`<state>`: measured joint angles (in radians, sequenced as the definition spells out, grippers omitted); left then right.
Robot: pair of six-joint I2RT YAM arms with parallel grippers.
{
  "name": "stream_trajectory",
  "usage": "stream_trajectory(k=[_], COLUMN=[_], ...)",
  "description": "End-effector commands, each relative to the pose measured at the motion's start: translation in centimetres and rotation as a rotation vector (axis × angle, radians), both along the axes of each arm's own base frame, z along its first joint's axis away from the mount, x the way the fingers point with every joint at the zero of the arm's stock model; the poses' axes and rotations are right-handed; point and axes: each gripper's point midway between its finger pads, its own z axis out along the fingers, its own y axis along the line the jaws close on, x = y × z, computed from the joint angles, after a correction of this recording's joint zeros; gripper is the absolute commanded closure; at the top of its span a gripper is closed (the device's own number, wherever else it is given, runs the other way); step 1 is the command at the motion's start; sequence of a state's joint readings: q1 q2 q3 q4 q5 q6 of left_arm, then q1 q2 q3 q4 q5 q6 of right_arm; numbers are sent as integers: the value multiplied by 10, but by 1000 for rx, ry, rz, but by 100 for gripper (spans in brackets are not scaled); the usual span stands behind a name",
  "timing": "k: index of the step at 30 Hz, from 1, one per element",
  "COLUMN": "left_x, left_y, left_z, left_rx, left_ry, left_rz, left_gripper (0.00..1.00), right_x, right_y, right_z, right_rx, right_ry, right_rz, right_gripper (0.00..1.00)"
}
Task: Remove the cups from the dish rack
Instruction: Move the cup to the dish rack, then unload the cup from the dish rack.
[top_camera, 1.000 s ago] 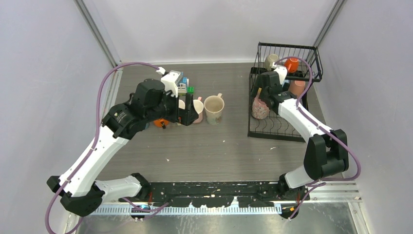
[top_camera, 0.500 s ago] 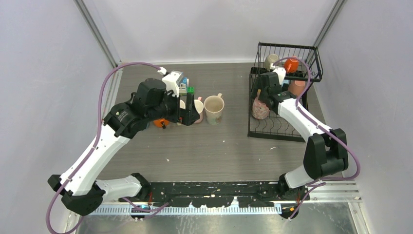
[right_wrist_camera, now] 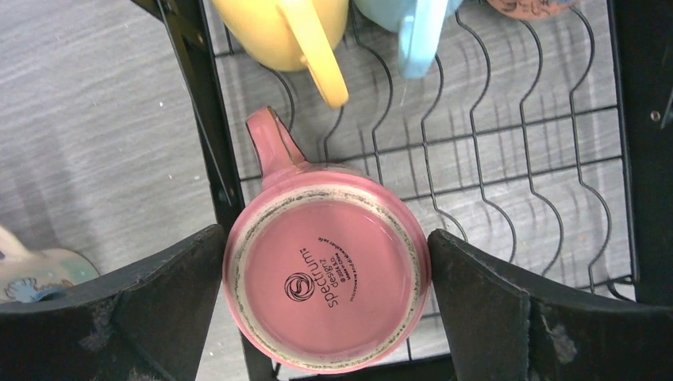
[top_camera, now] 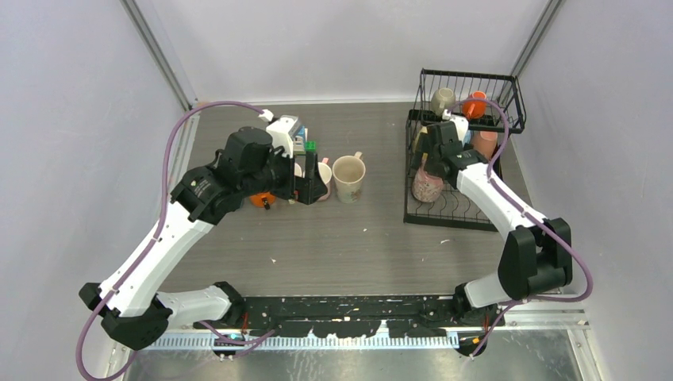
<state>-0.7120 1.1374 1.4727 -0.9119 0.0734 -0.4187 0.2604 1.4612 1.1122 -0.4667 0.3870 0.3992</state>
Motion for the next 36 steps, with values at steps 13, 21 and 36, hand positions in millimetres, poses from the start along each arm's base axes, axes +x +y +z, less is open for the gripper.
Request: stream_trajectory(k=[13, 21, 36], left_x=[0, -1, 0], left_y=[-11, -10, -11], left_z=[8, 8, 3], left_rx=[-76, -71, -55], left_ry=[2, -1, 1], left_rz=[-14, -15, -29], left_gripper=[0, 0, 0], right_x=[-42, -41, -53], right_y=[5, 11, 4], right_z=[18, 9, -16], right_rx=[79, 83, 50], right_ry=[15, 67, 186], right_rz=[43, 70, 18], right_gripper=[0, 0, 0])
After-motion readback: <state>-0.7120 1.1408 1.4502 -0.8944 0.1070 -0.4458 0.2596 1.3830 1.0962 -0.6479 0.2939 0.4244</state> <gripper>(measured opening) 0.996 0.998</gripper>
